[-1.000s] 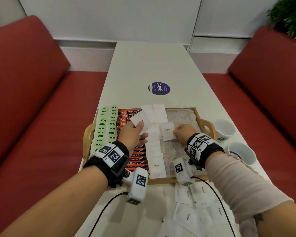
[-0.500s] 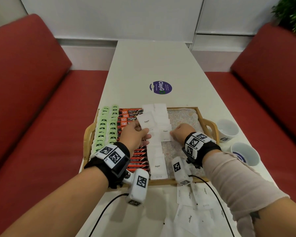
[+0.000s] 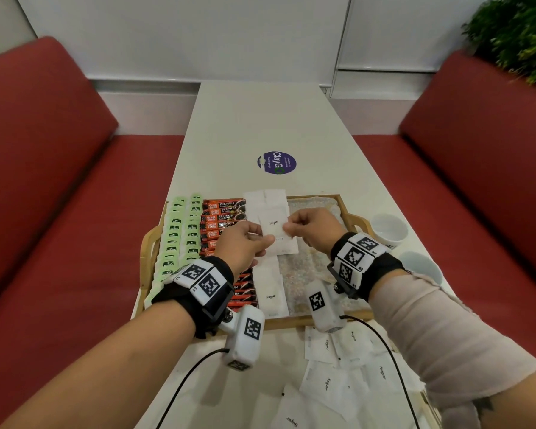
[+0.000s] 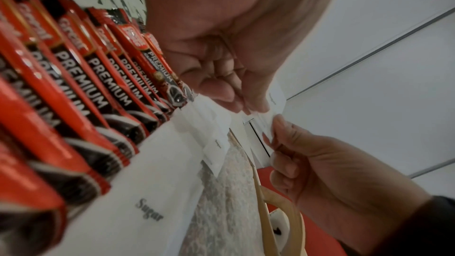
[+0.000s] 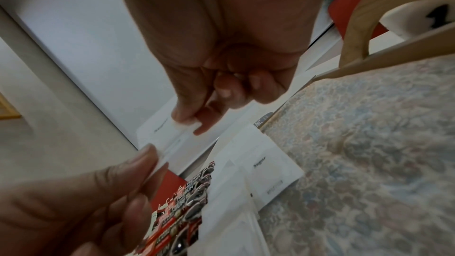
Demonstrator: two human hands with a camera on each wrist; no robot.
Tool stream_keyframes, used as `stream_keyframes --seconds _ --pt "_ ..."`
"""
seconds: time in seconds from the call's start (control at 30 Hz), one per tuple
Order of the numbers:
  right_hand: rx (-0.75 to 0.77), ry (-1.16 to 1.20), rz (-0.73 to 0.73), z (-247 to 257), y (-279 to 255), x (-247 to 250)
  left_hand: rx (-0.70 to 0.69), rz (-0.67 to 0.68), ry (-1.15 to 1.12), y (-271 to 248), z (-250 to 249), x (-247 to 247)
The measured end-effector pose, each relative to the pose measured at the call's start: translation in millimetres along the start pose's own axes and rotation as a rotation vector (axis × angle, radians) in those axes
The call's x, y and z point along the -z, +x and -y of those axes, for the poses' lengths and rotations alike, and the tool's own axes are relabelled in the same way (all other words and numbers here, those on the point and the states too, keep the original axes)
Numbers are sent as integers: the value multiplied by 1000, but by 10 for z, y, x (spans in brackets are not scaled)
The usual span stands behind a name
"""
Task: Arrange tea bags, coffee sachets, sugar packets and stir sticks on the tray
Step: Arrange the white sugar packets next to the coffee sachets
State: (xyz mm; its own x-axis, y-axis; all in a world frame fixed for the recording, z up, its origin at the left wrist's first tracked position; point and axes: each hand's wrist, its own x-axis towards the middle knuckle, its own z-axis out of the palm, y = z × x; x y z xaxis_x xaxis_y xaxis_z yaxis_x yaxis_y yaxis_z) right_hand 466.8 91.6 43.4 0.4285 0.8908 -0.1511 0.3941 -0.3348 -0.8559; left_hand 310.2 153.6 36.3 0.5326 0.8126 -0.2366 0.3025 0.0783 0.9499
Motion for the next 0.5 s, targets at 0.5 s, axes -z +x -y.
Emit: stream_keyframes --seconds 0.5 --pt "-363 -275 9 -339 154 0 7 -137 -65 98 35 -24"
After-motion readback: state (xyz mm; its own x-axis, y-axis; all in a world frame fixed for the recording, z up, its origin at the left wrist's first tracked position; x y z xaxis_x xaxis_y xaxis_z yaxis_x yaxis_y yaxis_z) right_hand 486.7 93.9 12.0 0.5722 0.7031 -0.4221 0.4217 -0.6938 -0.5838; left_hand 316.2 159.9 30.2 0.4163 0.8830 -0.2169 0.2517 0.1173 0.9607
